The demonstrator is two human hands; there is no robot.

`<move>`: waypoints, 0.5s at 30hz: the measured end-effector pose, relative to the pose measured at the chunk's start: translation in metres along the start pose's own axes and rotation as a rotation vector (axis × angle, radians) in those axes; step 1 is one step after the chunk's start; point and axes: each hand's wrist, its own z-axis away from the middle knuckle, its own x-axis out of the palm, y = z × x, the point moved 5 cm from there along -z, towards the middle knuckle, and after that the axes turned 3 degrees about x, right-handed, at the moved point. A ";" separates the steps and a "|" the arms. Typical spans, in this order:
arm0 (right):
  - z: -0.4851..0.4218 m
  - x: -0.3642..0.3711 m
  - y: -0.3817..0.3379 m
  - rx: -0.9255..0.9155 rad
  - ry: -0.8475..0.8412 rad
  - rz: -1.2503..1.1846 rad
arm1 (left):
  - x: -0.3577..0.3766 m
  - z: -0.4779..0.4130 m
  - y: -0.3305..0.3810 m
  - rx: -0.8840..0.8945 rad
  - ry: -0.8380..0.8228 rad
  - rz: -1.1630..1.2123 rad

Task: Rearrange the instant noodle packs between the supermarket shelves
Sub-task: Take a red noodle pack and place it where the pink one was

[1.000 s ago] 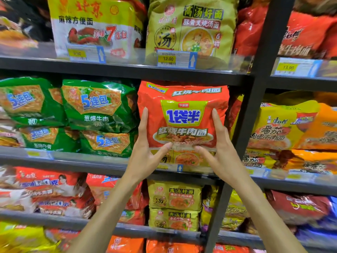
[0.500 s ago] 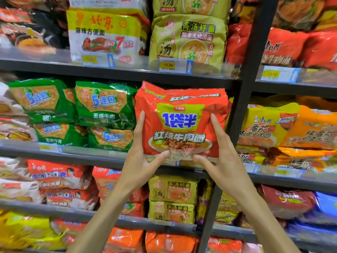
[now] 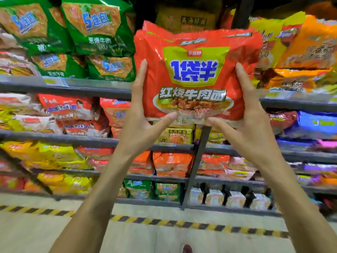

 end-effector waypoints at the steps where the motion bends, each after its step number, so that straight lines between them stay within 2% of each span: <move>1: 0.010 -0.003 0.000 0.006 0.007 -0.001 | 0.001 0.009 0.003 -0.008 -0.001 0.003; 8: 0.079 -0.029 0.008 0.055 0.021 -0.015 | 0.021 0.053 0.025 -0.046 -0.061 0.095; 15: 0.147 -0.101 0.034 0.137 0.026 -0.090 | 0.085 0.088 0.080 -0.064 -0.103 0.068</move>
